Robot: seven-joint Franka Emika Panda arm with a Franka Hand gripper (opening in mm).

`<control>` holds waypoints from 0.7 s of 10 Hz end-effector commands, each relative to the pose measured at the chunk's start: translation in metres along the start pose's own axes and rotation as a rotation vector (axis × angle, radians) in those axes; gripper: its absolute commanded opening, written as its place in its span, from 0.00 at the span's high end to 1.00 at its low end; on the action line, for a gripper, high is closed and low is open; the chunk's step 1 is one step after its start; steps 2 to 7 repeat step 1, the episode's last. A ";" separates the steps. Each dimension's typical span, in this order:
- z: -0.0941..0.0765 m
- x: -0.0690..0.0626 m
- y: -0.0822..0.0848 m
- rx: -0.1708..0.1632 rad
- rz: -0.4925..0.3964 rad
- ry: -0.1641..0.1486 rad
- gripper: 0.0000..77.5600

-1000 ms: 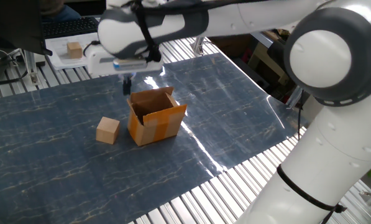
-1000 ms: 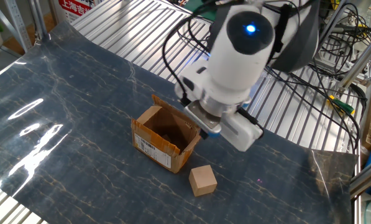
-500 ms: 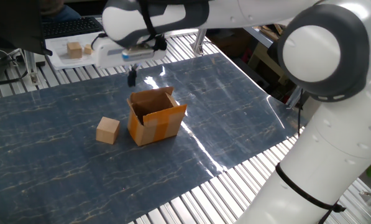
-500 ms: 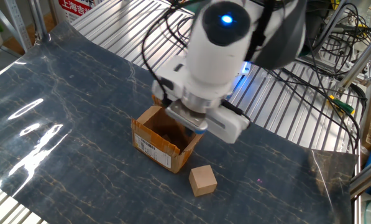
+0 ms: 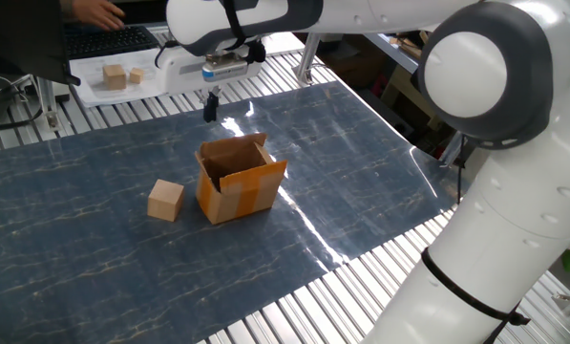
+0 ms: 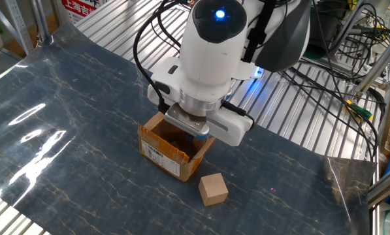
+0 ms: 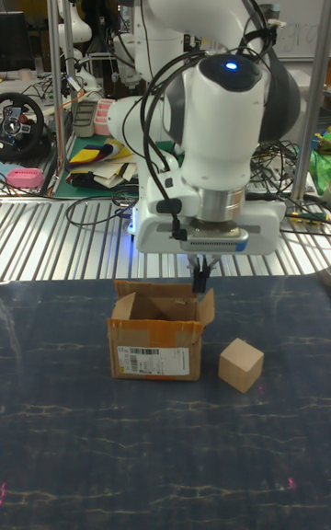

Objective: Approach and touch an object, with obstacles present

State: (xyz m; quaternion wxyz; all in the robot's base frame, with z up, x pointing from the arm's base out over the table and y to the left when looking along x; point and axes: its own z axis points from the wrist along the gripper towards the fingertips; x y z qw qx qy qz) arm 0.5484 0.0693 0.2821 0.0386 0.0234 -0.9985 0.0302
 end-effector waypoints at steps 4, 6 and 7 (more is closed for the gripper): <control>-0.002 -0.001 0.000 -0.001 0.001 -0.002 1.00; -0.002 -0.001 0.000 -0.001 0.001 -0.002 1.00; -0.002 -0.001 0.000 -0.001 0.001 -0.002 1.00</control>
